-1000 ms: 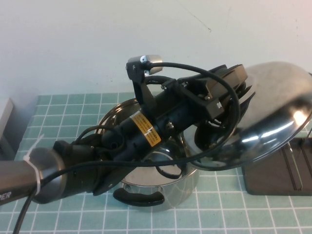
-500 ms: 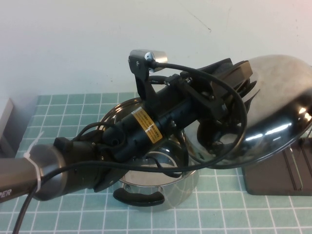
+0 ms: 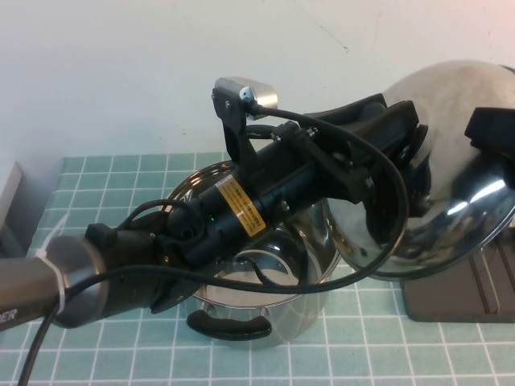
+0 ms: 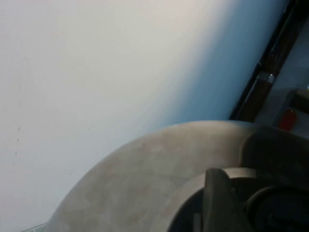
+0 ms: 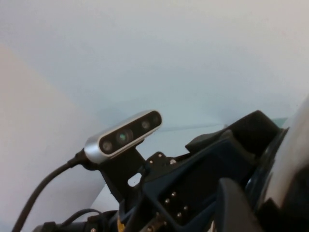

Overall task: Put pot lid on rack
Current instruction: Hand over the pot lid, then place the pot lid on the pot rack

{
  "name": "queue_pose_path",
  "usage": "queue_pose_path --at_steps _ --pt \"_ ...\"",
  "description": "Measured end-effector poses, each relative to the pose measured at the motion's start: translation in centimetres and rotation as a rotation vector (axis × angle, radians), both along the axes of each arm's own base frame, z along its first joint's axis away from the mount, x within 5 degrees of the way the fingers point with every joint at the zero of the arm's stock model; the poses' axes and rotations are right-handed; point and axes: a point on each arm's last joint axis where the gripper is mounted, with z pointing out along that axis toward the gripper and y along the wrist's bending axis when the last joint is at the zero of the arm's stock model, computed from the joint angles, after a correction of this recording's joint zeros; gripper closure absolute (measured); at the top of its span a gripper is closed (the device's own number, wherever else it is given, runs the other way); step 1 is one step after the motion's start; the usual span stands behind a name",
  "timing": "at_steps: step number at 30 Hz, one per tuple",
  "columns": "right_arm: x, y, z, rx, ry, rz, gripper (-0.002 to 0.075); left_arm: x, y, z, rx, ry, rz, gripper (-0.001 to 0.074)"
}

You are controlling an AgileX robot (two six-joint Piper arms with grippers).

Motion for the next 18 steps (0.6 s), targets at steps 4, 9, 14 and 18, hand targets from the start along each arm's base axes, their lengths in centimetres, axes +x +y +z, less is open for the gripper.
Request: queue_pose_path --at_steps 4,9,14,18 --pt "0.0 0.0 0.1 -0.019 -0.039 0.009 0.0464 0.0 0.0 0.1 0.006 -0.015 0.005 0.0421" --pt "0.0 0.1 0.3 -0.085 -0.136 0.025 0.0641 0.1 -0.2 -0.4 0.071 -0.034 0.012 0.027" --pt "0.3 0.1 1.2 -0.134 -0.215 0.03 0.0652 0.1 -0.1 -0.4 0.087 -0.058 0.003 0.0158" --pt "-0.2 0.0 2.6 -0.237 -0.29 0.037 0.0652 0.7 1.5 0.2 0.109 -0.077 -0.004 0.0197"
